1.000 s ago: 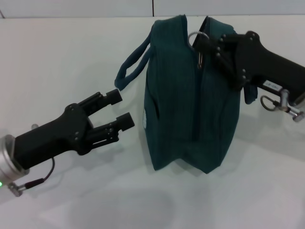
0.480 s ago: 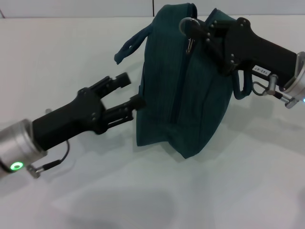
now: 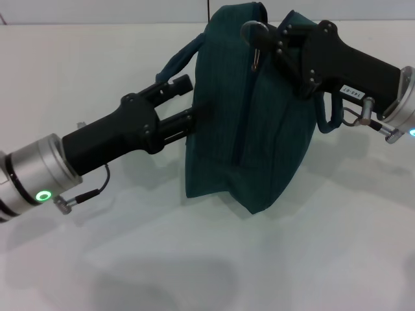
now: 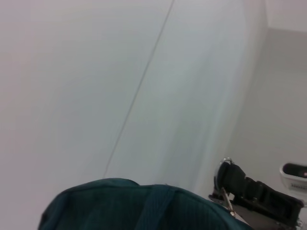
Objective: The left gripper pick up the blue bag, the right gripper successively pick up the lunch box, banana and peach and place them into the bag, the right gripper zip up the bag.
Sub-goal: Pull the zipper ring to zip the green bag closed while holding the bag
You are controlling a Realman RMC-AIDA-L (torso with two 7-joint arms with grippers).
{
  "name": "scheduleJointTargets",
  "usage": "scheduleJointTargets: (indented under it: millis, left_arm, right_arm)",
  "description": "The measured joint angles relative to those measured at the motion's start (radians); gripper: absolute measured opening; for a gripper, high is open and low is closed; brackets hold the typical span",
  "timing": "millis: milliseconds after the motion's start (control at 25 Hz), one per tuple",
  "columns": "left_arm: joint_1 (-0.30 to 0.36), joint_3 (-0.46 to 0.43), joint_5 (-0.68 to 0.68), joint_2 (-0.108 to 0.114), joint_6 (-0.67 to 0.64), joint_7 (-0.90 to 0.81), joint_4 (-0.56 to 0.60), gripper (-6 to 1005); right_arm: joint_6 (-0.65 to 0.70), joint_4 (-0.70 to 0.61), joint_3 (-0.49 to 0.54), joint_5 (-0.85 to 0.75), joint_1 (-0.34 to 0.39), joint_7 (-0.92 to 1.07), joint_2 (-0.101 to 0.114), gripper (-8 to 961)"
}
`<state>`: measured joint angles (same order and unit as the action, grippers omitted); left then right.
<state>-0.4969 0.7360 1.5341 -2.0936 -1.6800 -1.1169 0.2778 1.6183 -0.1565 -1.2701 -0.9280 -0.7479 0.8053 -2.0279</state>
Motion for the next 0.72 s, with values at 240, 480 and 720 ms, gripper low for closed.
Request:
scheduleJointTargets:
  millis: [240, 480, 720]
  left_arm:
    - [-0.024, 0.026, 0.001, 0.0, 0.006, 0.016, -0.004, 671]
    - [-0.021, 0.027, -0.004, 0.0, 0.012, 0.049, -0.012, 362]
    - [-0.025, 0.033, 0.001, 0.0, 0.014, 0.057, -0.012, 195]
  right_arm:
    - [-0.001, 0.001, -0.001, 0.0, -0.001, 0.0, 0.0, 69]
    - [0.003, 0.007, -0.002, 0.01, 0.005, 0.0, 0.0, 72]
    - [0.007, 0.01, -0.004, 0.01, 0.005, 0.0, 0.0, 75]
